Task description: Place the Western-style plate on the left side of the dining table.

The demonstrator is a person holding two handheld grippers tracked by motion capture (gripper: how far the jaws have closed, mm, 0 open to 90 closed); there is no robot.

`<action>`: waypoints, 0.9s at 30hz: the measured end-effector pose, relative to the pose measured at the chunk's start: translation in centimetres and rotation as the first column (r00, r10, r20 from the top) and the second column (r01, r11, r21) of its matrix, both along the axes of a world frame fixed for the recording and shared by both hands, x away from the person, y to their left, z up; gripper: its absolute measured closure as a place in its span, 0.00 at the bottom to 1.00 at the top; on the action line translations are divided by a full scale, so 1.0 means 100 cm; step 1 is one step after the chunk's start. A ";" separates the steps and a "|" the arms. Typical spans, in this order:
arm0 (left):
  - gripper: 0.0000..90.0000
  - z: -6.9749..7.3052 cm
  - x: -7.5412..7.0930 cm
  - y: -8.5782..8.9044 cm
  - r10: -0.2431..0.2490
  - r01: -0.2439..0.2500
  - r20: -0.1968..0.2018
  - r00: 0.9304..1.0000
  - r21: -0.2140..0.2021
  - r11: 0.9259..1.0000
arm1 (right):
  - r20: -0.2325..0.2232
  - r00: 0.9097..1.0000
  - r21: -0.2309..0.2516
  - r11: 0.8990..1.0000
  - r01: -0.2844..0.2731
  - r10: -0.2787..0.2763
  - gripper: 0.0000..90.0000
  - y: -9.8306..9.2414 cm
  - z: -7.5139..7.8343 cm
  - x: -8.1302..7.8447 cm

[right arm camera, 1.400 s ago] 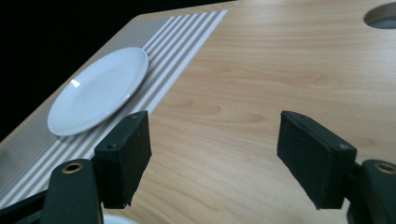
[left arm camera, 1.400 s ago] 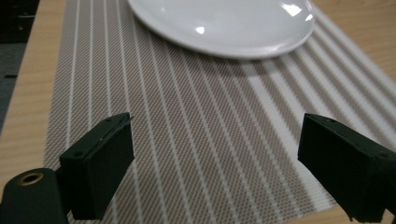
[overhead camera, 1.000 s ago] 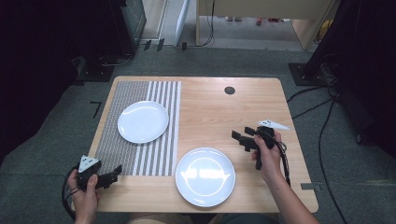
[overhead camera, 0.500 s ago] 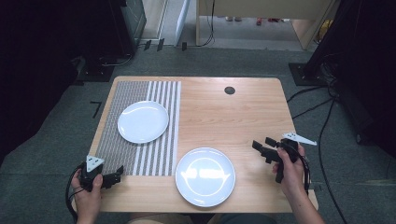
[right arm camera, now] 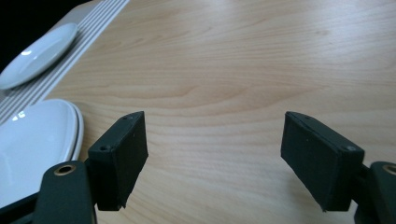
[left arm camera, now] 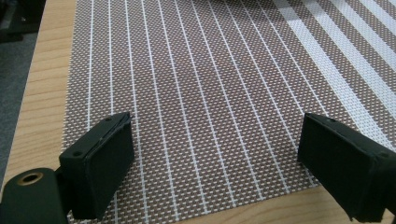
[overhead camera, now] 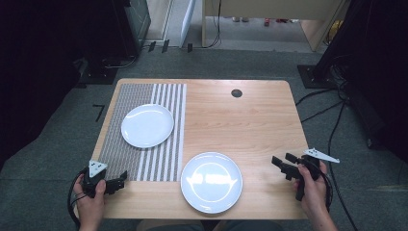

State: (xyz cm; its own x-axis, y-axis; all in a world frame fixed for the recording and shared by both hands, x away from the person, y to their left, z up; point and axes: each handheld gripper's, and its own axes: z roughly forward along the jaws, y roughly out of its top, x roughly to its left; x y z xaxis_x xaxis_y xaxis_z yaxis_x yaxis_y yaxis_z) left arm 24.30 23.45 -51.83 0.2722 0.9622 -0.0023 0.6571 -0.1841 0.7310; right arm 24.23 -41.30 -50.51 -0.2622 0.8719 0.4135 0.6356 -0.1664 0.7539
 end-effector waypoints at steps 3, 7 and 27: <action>0.12 0.000 0.000 0.000 0.000 0.000 0.000 1.000 0.000 1.000 | -0.003 1.000 -0.013 1.000 0.004 -0.004 0.26 -0.006 -0.002 -0.009; 0.12 0.000 0.000 0.000 0.000 0.000 0.000 1.000 0.000 1.000 | -0.013 1.000 -0.048 0.999 0.020 -0.020 0.26 -0.015 -0.007 -0.021; 0.12 0.000 0.000 0.000 0.000 0.000 0.000 1.000 -0.001 1.000 | -0.061 0.992 -0.235 0.968 0.090 -0.107 0.24 -0.032 -0.016 -0.062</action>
State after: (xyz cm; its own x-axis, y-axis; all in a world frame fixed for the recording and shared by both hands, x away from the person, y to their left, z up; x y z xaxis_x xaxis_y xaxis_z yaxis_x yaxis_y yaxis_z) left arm 24.31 23.46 -51.82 0.2727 0.9621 -0.0030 0.6567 -0.1839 0.7314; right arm 18.02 -44.52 -52.10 -0.1472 0.9661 0.2121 0.6789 -0.0573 0.7320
